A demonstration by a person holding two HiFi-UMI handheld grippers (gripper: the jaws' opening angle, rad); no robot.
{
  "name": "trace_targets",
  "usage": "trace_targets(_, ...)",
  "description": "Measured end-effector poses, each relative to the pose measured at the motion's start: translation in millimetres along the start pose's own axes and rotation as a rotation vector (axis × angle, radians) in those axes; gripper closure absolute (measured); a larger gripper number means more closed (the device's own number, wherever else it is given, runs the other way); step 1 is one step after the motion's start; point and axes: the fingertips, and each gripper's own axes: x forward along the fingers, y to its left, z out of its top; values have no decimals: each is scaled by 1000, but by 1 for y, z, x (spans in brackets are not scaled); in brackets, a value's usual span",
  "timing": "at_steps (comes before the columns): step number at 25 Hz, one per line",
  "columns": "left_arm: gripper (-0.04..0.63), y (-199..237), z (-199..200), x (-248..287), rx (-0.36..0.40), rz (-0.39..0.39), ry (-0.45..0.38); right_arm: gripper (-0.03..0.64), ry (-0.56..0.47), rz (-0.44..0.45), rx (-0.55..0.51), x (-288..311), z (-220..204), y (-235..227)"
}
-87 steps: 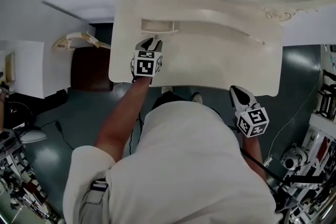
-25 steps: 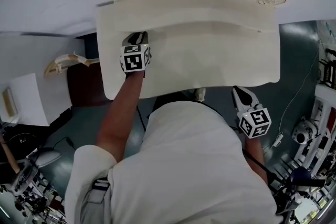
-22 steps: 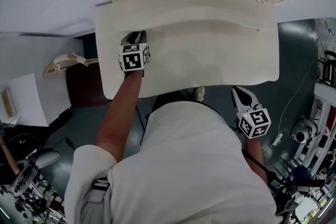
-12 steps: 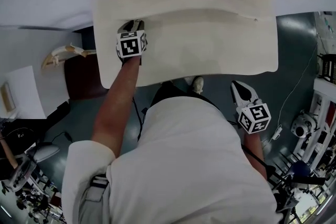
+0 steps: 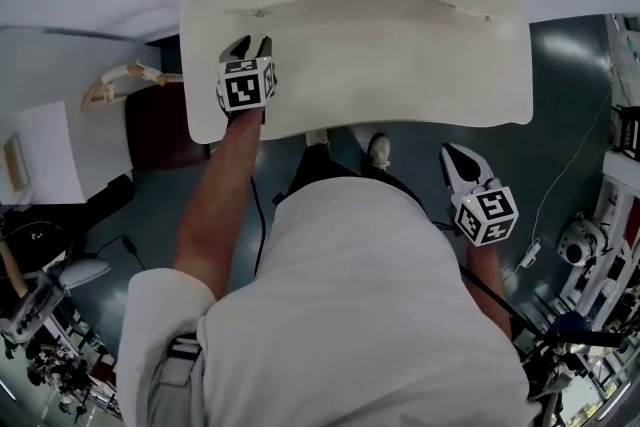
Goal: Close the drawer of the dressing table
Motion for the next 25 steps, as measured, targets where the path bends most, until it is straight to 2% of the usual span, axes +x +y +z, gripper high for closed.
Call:
trace_targets(6, 465, -33, -4, -36, 2, -22, -26, 617, -40, 24, -16, -12, -5, -10)
trace_targets(10, 516, -63, 0, -60, 11, -48, -55, 617, -65, 51, -35, -18, -6, -19)
trace_targets(20, 574, -166, 1, -122, 33, -99, -107, 617, -91, 148, -107, -36, -11, -56)
trace_targets(25, 592, -227, -6, -148, 73, -129, -116, 617, -98, 198, -141, -45, -18, -77)
